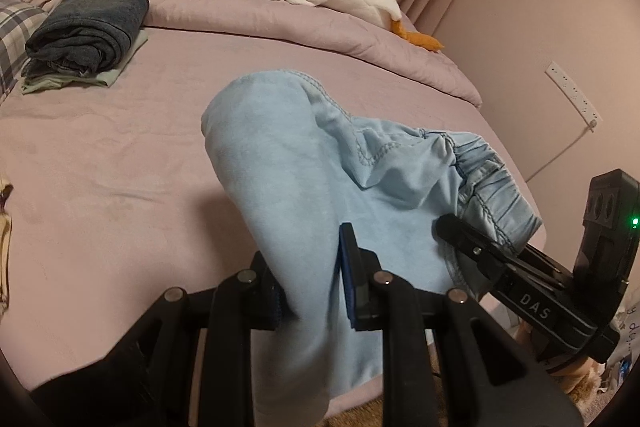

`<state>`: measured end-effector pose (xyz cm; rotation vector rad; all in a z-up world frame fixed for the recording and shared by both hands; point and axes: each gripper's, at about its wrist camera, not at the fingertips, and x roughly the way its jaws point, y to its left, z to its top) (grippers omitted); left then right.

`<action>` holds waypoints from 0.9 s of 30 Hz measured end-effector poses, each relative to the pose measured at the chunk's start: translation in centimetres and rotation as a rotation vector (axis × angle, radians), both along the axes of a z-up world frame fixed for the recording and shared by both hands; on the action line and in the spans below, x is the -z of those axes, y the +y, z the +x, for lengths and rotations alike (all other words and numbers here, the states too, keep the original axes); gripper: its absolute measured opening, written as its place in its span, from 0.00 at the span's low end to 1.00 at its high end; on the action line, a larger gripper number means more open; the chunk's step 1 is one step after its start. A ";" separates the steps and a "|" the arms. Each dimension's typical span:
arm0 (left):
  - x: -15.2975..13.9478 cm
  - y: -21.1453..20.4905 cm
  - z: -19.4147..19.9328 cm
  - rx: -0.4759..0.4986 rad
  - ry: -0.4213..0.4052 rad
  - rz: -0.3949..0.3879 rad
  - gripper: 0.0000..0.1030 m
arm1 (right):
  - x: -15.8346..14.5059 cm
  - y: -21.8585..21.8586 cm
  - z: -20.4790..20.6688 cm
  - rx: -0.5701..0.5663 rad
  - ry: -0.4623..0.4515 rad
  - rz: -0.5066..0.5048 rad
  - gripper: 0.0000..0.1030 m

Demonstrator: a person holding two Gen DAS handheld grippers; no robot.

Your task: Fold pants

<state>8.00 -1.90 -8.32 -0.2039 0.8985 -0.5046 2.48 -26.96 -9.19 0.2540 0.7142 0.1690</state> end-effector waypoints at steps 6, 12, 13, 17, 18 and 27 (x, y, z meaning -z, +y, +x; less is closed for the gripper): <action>1.4 0.0 3.4 -0.024 0.033 0.018 0.21 | 0.6 0.1 3.0 -0.011 0.038 0.003 0.35; 3.7 -0.1 6.4 -0.036 0.072 0.047 0.22 | 2.0 0.1 5.5 -0.010 0.087 0.030 0.35; 4.1 -0.1 6.7 -0.036 0.078 0.051 0.22 | 2.5 0.1 5.9 -0.010 0.101 0.033 0.35; 6.1 -0.2 8.0 -0.042 0.115 0.072 0.22 | 4.0 0.4 7.1 -0.004 0.146 0.044 0.35; 6.6 -0.2 8.3 -0.046 0.123 0.070 0.22 | 4.5 0.5 7.3 -0.002 0.160 0.046 0.35; 9.3 0.3 9.3 -0.052 0.151 0.126 0.29 | 6.7 0.5 8.0 0.000 0.226 0.019 0.36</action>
